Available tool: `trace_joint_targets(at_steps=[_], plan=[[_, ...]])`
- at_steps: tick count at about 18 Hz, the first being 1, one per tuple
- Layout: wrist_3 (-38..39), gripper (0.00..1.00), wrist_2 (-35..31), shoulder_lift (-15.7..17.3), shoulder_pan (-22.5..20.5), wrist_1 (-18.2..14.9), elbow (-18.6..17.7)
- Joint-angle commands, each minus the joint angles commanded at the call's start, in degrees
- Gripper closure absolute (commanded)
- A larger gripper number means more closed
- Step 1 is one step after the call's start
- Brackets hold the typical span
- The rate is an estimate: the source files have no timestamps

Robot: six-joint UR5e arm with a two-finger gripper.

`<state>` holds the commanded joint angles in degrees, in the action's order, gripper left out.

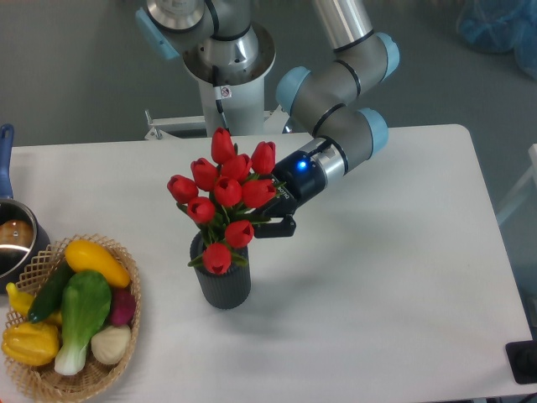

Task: Insert the flowers into the vase
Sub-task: 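Push the tulip stems deeper into the vase, adjusting the bunch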

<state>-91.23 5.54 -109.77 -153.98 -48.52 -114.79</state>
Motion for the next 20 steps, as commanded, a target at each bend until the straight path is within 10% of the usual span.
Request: trace_joint_targets(at_steps=[20], plan=[[-2.64, 0.82, -2.29, 0.00, 0.00, 0.09, -2.28]])
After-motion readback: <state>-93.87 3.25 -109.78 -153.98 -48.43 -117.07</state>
